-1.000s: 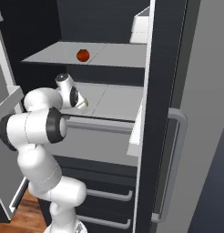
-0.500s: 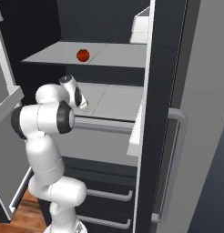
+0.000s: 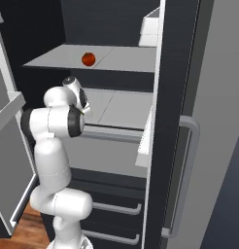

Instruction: Place the cold items (tomato and lemon wedge) from the fridge in one tupperware on the dining counter. Place the warm items (hot dog and kebab skewer) in the stove area in another tupperware.

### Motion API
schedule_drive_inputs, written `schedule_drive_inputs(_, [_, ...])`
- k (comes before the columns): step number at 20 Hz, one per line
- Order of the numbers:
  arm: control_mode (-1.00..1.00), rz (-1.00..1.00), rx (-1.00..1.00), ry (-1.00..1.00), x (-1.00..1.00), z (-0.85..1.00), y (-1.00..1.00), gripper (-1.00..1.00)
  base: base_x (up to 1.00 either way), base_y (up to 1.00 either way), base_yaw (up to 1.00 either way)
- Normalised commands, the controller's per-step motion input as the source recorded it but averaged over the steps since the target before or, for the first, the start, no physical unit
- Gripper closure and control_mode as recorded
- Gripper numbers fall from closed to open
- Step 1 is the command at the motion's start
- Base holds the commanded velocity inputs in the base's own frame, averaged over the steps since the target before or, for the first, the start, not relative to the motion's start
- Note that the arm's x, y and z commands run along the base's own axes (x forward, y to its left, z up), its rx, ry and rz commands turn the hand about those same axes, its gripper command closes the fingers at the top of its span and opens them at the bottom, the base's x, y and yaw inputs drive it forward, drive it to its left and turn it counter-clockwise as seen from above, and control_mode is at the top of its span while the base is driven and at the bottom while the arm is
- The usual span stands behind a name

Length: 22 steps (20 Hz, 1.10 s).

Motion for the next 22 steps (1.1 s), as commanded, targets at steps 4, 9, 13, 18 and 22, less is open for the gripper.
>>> schedule_drive_inputs(4, [-1.00,-0.09,0.08,0.00,0.00,-0.34,0.01,1.00,0.00,0.00,0.00])
schedule_drive_inputs(9, [-1.00,-0.18,0.11,-0.09,-0.50,-0.02,0.00,1.00,0.00,0.00,0.00])
schedule_drive_inputs(13, [-1.00,-0.30,0.08,-0.17,-0.88,0.01,0.00,1.00,0.00,0.00,0.00])
schedule_drive_inputs(18, [-1.00,-0.20,0.15,-0.09,-1.00,0.17,-0.12,1.00,0.00,0.00,0.00])
schedule_drive_inputs(22, [-1.00,-0.03,0.37,0.00,-1.00,0.91,-0.32,1.00,0.00,0.00,0.00])
